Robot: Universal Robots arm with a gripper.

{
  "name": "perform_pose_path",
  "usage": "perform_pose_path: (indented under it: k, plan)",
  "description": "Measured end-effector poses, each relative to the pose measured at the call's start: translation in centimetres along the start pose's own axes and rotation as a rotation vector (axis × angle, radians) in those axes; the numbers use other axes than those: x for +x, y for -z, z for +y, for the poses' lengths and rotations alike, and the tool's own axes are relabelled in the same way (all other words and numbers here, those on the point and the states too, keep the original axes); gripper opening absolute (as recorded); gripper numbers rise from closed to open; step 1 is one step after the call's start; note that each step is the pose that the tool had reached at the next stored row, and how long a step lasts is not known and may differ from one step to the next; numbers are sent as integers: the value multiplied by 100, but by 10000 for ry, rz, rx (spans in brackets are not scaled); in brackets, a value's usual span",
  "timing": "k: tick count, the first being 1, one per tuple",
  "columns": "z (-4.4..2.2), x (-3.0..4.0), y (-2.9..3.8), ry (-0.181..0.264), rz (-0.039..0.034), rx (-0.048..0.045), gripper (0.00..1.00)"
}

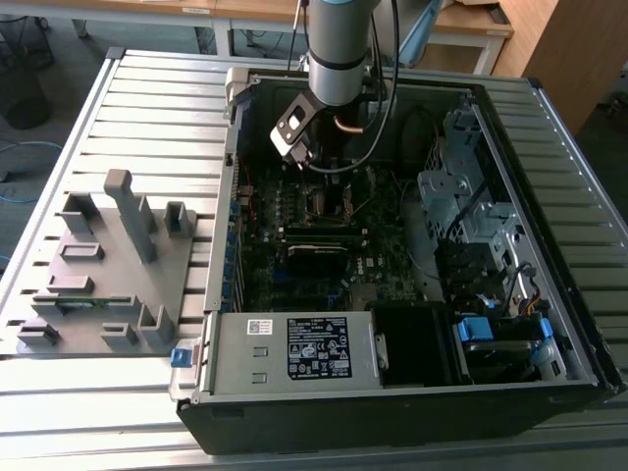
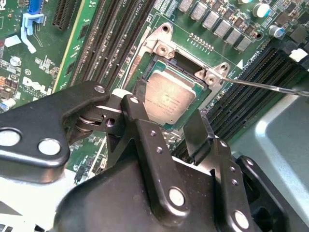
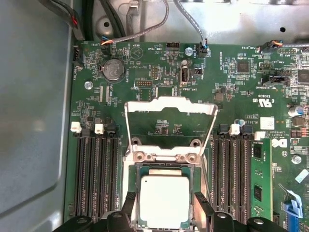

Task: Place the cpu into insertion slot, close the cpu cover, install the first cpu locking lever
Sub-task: 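Place the cpu into insertion slot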

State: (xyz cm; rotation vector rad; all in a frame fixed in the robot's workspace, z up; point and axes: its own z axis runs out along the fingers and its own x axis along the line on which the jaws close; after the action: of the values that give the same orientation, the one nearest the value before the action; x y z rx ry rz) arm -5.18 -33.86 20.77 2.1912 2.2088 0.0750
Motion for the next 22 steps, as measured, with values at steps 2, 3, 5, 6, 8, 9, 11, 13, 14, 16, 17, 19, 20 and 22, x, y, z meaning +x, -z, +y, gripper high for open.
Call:
perform_pose_path:
  k: [2,3,5,6,8,9,11,13,14,16,17,19,20,22]
  plan:
    - [0,1,2,0,3,-2,58]
    - [1,1,2,0,5,-3,58]
    - [0,0,4,0,1,0,58]
    - [0,0,4,0,1,-1,58]
    - [0,0,5,0,0,0,58]
    - [0,0,5,0,1,0,57]
    - [0,0,6,0,1,-1,50]
    - [0,0,6,0,1,0,44]
    - [1,0,7,0,1,0,38]
    - [0,0,7,0,1,0,33]
    - [1,0,8,0,1,0,27]
    - [1,0,8,0,1,-1,21]
    - [1,0,9,0,1,-1,15]
    - [1,0,10,0,1,-1,10]
